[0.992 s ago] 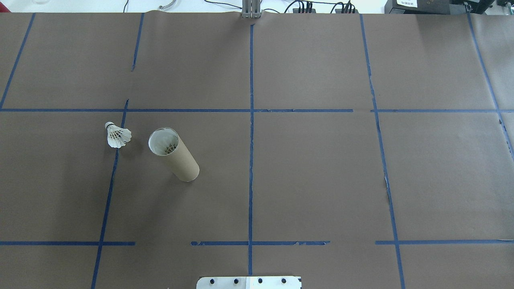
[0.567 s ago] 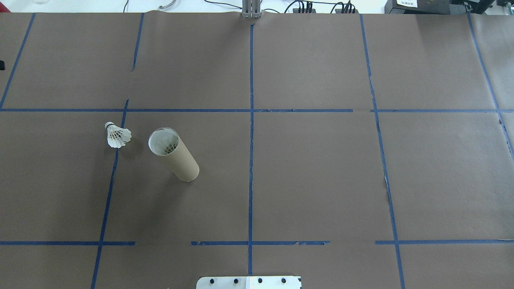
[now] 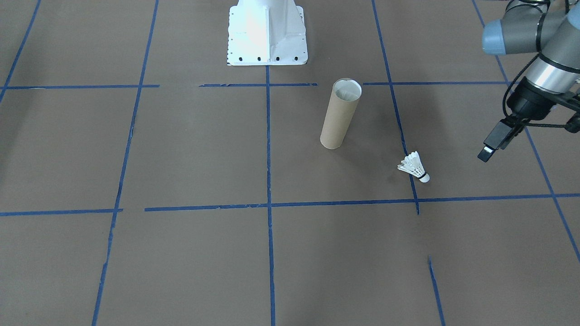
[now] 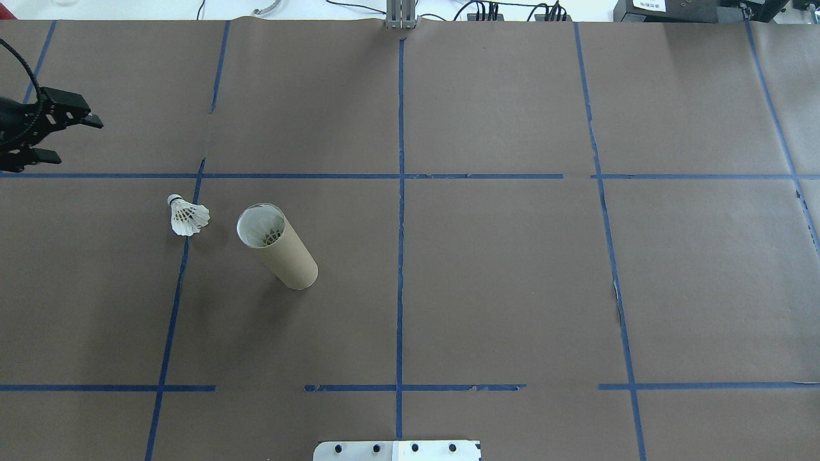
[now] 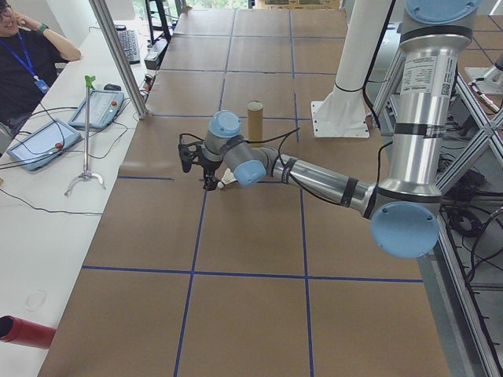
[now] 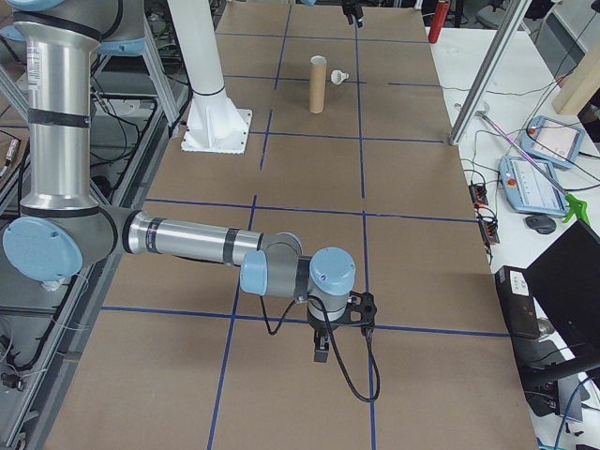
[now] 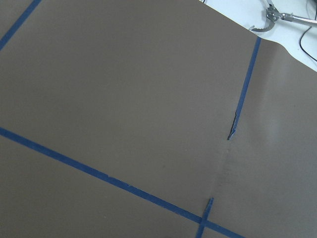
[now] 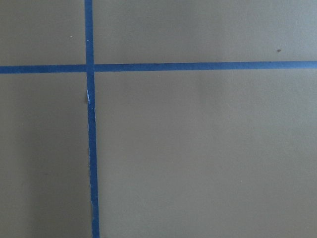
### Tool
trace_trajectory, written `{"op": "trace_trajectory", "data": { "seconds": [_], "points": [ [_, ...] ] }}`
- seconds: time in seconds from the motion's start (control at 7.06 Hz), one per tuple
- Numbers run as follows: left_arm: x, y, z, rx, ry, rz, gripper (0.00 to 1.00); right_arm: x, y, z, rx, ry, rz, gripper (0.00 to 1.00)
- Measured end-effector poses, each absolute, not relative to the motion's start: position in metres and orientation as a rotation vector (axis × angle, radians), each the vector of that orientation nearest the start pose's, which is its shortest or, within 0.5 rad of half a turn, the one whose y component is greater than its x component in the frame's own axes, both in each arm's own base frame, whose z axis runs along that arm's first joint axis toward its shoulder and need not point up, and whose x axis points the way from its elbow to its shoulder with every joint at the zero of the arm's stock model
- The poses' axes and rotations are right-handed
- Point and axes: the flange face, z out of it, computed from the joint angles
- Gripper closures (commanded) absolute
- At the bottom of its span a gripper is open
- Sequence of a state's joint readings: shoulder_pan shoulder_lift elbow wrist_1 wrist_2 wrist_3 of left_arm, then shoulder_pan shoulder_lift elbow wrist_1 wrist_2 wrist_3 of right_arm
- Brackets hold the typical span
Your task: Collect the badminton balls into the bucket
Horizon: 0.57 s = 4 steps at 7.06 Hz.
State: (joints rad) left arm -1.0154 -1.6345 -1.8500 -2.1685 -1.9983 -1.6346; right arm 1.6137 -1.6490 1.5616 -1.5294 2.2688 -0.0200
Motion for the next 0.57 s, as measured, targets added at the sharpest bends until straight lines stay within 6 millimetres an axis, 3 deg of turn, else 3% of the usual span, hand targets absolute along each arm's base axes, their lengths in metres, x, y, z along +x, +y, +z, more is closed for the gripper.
{"op": "trace_trajectory", "data": {
  "seconds": [0.57],
  "points": [
    [0.303, -0.466, 0.406, -0.093, 1.006, -1.214, 0.0, 0.089, -0.45, 0.701, -0.022, -0.7, 0.038, 0.0]
  ]
}}
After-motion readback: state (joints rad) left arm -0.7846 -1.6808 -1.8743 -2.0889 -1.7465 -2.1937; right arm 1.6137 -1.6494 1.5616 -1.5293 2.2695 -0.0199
